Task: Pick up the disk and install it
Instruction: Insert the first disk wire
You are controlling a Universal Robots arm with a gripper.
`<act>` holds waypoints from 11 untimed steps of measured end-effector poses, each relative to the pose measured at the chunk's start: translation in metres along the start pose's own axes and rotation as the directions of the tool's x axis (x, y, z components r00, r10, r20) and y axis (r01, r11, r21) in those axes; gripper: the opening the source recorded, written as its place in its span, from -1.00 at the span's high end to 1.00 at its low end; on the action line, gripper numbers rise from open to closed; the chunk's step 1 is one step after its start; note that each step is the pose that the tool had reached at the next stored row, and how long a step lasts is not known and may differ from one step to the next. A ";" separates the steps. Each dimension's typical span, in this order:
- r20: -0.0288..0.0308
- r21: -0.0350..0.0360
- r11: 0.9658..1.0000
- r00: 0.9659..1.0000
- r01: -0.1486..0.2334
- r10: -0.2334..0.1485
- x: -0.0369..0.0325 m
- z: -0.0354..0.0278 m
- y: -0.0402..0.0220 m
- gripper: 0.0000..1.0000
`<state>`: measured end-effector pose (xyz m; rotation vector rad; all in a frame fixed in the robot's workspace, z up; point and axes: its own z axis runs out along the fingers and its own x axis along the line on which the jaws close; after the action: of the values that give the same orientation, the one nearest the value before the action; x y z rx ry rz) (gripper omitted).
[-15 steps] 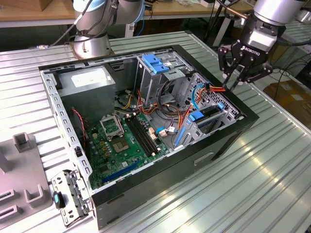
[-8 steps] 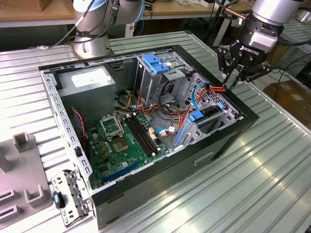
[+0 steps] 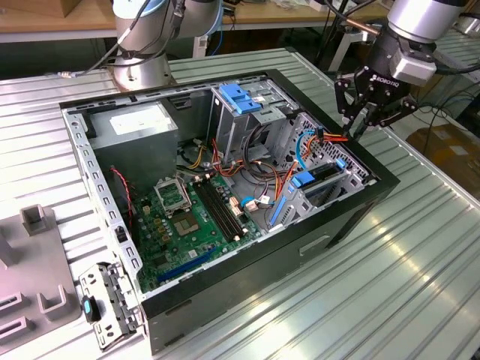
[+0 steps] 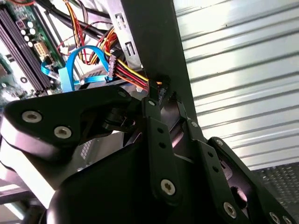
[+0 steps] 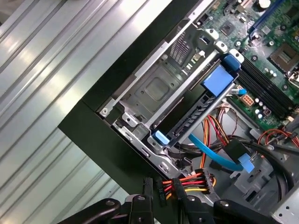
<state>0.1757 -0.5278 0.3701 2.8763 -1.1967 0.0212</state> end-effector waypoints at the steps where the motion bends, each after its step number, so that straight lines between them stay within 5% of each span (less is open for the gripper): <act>1: 0.000 0.000 1.000 1.000 0.018 -0.018 0.0000 0.0002 0.0000 0.40; 6: -0.001 0.005 0.994 0.994 0.110 -0.110 0.0000 0.0026 0.0000 0.40; 11: -0.001 0.006 0.993 0.993 0.122 -0.122 0.0000 0.0036 0.0000 0.40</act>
<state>0.1757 -0.5279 0.3665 2.9486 -1.0201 0.0236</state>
